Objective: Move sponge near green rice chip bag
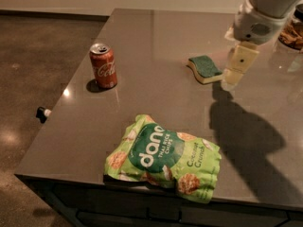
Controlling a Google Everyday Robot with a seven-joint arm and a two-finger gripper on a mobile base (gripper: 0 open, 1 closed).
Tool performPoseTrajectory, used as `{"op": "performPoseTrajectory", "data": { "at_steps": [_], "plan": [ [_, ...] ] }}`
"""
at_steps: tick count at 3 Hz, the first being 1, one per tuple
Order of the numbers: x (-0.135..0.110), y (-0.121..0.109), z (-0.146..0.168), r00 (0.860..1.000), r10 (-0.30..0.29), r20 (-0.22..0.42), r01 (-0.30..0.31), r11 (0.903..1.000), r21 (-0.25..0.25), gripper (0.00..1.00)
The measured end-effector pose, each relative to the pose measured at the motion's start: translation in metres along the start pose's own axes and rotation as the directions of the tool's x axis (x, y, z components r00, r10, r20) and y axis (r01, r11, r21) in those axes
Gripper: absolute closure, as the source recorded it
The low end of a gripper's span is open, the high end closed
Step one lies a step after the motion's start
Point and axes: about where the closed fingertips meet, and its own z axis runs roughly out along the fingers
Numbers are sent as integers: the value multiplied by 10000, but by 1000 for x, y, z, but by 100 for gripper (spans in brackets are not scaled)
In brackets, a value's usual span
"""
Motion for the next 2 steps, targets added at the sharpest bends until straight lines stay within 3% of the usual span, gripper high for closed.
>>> {"op": "performPoseTrajectory", "data": {
  "at_steps": [1,2],
  "plan": [
    [-7,-27,29,9978,645,-131,-644,9979,119,0],
    [-12,-46,58,9869,1605,-181,-1601,9869,203,0]
  ]
}}
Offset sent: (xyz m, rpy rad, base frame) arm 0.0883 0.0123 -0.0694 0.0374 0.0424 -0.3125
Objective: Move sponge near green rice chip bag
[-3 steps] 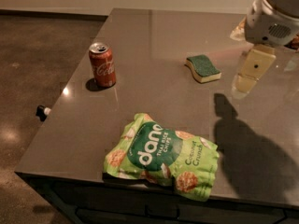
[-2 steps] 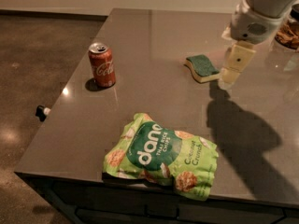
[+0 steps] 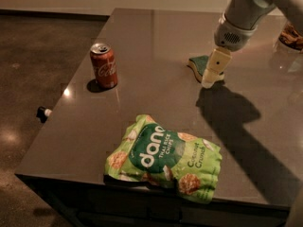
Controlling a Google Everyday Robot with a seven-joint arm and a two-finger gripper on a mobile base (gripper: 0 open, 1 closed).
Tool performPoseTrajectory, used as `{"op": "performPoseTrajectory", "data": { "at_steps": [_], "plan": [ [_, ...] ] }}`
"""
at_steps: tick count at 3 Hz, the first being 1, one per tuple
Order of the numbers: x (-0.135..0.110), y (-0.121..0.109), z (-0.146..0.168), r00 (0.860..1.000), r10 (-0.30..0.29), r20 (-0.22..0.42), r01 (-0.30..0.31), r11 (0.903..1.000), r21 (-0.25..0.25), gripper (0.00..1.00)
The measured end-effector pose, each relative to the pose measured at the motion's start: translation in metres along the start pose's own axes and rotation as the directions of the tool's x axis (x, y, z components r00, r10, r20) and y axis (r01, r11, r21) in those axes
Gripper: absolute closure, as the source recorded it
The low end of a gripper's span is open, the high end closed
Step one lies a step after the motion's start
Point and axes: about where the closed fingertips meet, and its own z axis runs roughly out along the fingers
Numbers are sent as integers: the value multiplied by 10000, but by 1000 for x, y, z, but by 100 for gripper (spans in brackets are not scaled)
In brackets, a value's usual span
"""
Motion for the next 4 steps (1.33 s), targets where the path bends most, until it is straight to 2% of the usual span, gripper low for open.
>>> {"op": "performPoseTrajectory", "data": {
  "at_steps": [1,2,3,4],
  "plan": [
    [-8,-15,22,9940,1089,-79,-1090,9939,-147,0],
    [-12,-25,37,9798,1996,-153,-2000,9792,-334,0],
    [-9,-33,47,9660,2568,-305,-2577,9658,-288,0],
    [1,-38,55,9522,3015,-494,-3030,9527,-247,17]
  ]
}}
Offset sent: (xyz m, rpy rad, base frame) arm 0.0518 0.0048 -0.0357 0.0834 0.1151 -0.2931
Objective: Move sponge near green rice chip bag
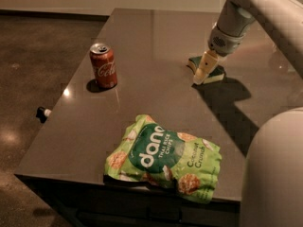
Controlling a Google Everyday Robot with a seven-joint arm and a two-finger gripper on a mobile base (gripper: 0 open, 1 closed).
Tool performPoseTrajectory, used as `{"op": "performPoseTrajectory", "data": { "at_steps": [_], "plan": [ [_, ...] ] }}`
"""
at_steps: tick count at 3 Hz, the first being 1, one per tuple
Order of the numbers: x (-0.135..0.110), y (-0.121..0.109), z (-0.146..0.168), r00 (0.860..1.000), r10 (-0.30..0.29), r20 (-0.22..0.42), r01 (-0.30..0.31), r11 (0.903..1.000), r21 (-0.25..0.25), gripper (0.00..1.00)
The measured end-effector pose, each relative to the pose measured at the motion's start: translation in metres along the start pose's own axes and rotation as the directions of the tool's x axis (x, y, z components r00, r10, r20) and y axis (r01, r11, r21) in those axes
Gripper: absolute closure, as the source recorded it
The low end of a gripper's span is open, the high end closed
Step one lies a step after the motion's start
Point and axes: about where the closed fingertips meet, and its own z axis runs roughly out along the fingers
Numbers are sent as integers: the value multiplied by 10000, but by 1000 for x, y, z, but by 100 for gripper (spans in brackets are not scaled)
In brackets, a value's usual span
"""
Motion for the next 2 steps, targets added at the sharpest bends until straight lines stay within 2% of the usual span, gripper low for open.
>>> {"op": "performPoseTrajectory", "data": {
  "at_steps": [2],
  "plan": [
    [6,-3,-9,9998,130,179,-127,9998,-153,63]
  ]
}}
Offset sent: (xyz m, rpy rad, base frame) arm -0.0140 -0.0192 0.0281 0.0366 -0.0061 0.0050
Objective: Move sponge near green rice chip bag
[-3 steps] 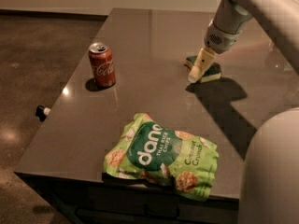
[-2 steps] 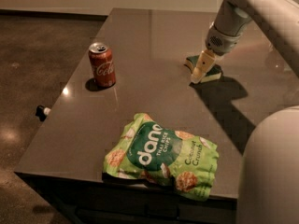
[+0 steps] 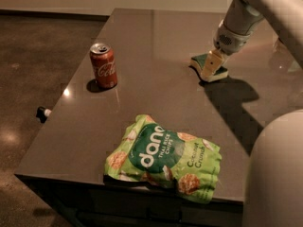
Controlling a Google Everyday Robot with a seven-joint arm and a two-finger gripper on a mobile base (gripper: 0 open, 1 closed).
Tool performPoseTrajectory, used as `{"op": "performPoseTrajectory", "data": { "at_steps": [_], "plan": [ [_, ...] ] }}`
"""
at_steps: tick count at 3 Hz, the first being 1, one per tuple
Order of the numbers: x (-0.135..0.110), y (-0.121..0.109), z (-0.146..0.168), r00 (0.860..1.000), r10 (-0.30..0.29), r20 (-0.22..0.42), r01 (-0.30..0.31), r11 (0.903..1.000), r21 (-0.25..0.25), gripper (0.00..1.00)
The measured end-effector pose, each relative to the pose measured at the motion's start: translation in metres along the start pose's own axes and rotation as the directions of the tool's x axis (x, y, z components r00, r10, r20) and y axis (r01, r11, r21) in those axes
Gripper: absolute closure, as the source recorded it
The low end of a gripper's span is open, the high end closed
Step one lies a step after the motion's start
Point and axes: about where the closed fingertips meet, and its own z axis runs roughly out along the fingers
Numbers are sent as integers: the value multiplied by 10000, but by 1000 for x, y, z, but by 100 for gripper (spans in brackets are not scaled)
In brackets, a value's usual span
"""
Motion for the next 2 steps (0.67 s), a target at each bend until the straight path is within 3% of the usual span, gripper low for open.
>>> {"op": "performPoseTrajectory", "data": {
  "at_steps": [1,2],
  "plan": [
    [15,-1,-22,9999,-161,58,160,9998,134,87],
    [45,9,-44,9994,-265,199,267,9996,-59,100]
  ]
}}
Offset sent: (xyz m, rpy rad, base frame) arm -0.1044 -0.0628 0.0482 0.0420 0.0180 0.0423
